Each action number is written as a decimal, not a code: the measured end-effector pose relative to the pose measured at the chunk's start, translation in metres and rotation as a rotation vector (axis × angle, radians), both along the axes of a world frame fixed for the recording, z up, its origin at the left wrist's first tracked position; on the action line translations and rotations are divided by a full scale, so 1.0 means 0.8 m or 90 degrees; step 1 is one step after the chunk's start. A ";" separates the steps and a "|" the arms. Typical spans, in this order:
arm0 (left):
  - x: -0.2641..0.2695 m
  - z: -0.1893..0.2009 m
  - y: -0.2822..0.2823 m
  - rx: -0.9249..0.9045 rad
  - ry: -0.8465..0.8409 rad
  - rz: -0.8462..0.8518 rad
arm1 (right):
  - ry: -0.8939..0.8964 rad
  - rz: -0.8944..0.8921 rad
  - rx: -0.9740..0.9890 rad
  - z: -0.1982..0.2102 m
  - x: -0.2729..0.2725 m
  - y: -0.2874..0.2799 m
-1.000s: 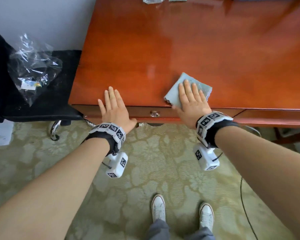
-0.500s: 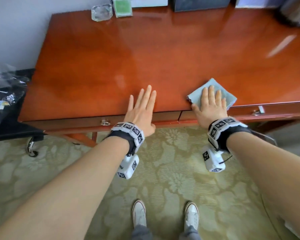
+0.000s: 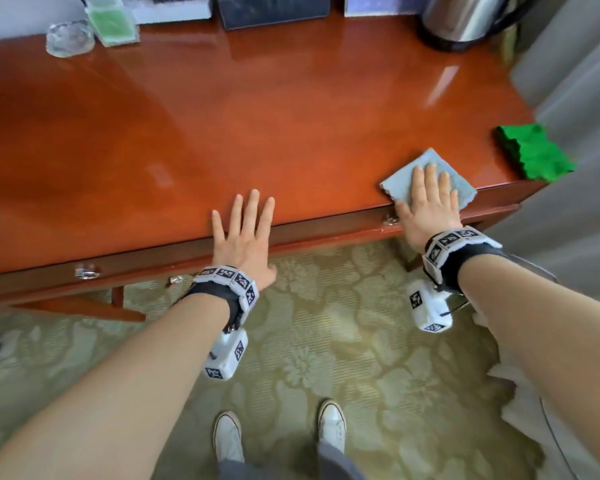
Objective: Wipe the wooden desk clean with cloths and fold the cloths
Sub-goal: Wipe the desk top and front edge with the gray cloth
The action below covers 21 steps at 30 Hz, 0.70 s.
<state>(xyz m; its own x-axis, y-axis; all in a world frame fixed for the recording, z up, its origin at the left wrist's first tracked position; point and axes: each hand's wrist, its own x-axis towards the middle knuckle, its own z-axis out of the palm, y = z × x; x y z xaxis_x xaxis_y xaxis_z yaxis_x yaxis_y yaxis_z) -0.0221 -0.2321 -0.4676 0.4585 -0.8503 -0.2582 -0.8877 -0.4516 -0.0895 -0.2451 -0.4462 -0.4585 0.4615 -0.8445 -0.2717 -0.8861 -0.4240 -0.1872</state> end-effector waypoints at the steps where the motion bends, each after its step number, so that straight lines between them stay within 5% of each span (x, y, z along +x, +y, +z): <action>1: -0.005 0.001 -0.004 -0.005 -0.004 0.009 | -0.004 -0.015 0.007 0.001 -0.005 -0.007; 5: -0.030 0.011 -0.022 -0.044 -0.030 0.022 | -0.032 -0.036 0.016 0.004 0.007 -0.001; 10: -0.068 0.017 -0.077 -0.079 -0.008 -0.103 | -0.026 0.150 0.005 0.002 0.029 0.046; 15: -0.104 0.012 -0.119 -0.022 0.044 -0.073 | -0.047 0.238 0.016 -0.001 0.004 0.030; 21: -0.115 0.014 -0.122 0.004 0.023 -0.054 | -0.045 0.101 0.024 0.000 -0.057 -0.050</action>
<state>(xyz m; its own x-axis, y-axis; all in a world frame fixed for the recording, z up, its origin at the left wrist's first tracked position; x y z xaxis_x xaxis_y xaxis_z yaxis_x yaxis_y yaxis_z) -0.1138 -0.3296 -0.4566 0.3752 -0.8840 -0.2790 -0.9255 -0.3742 -0.0589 -0.2904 -0.4859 -0.4586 0.6078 -0.7493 -0.2631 -0.7923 -0.5495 -0.2654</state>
